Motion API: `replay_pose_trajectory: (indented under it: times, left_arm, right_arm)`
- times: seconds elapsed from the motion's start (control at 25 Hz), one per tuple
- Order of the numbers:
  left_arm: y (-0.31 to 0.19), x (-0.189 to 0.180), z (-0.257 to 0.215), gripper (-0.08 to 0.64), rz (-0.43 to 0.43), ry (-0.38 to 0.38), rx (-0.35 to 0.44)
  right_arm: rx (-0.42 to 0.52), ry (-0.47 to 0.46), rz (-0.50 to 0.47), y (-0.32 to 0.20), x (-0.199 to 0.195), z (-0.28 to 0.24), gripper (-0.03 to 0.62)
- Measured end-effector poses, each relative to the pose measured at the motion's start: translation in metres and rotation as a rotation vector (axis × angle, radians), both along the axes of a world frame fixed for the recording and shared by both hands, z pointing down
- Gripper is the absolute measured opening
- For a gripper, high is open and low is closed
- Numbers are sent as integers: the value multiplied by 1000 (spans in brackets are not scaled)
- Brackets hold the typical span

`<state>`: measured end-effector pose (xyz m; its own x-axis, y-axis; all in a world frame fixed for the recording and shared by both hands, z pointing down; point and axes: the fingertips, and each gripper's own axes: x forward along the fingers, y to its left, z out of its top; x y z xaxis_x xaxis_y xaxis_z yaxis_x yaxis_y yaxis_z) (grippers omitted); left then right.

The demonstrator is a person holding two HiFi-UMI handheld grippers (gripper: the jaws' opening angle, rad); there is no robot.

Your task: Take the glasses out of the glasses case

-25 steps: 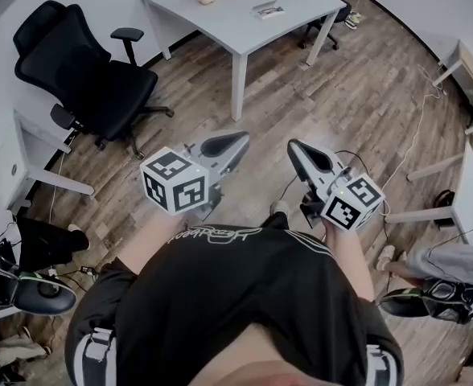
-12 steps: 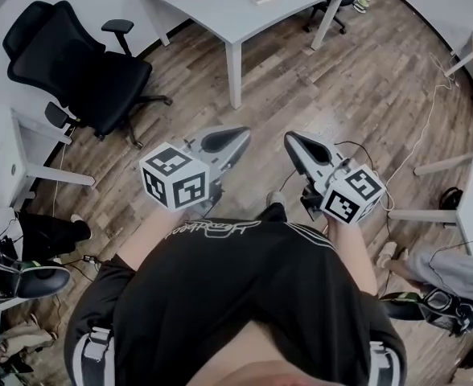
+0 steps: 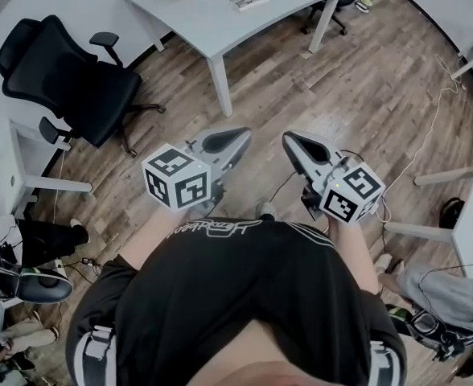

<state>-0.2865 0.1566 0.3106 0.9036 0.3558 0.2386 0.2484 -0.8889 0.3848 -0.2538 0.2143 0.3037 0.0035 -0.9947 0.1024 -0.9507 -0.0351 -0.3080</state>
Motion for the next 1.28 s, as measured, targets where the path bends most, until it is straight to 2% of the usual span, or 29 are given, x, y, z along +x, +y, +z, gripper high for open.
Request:
replay_pose_trajectory:
  times: [0.28, 0.6, 1.0, 1.28]
  left_arm:
    - [40, 82, 1, 8, 19, 8, 21]
    - [75, 134, -8, 8, 21, 32, 48]
    - [46, 164, 9, 8, -10, 15, 29]
    - [16, 233, 24, 8, 49, 6, -11]
  right_arm:
    - [17, 6, 12, 38, 79, 1, 9]
    - [40, 24, 3, 71, 130, -3, 9]
    - [29, 19, 2, 49, 168, 9, 9]
    - [-2, 15, 73, 22, 232, 17, 9]
